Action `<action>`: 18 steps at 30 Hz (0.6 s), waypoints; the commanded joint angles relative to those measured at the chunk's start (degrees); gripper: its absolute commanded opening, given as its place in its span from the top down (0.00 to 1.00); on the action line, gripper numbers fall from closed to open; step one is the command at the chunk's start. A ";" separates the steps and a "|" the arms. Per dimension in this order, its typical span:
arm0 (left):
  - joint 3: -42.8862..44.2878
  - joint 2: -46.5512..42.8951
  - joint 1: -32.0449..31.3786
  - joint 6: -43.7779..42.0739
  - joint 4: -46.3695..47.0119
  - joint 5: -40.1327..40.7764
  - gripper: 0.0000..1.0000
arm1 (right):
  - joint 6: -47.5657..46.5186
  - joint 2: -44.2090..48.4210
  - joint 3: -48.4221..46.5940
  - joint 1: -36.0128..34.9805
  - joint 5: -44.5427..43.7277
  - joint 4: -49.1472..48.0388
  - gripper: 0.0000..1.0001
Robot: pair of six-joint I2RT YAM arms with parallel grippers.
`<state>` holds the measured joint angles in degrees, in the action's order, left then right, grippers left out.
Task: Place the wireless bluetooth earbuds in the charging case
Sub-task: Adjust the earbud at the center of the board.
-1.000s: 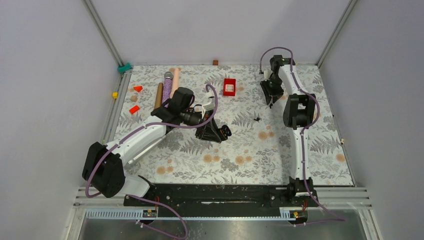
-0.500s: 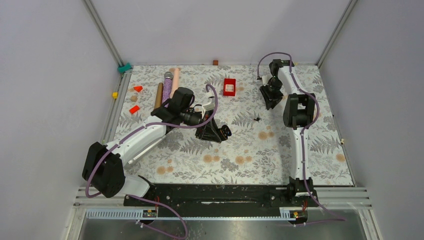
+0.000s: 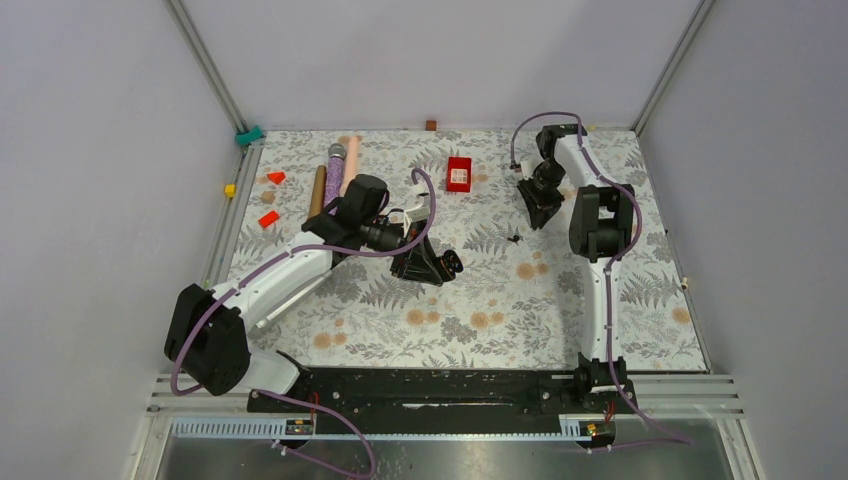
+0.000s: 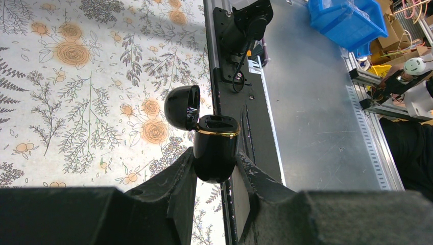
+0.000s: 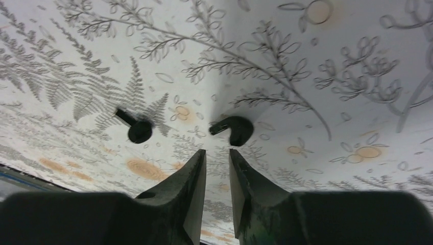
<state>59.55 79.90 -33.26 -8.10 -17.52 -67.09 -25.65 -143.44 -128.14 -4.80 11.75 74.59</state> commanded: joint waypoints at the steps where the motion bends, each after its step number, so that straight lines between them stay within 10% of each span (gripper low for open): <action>1: 1.28 -0.84 0.25 -1.06 1.35 -2.07 1.00 | 4.36 5.81 3.94 -1.09 3.15 1.95 0.72; 9: 1.30 -0.92 0.22 -1.05 1.41 -2.05 1.00 | 2.18 13.66 12.51 -1.80 6.21 -5.80 0.74; 18: 1.33 -0.71 0.23 -1.23 1.35 -1.73 1.00 | -14.18 16.09 9.66 -1.79 1.20 -11.21 0.52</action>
<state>59.55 79.90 -33.26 -8.12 -17.52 -67.07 -30.26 -130.50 -117.08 -6.04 15.31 67.22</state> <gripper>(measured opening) 0.289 0.458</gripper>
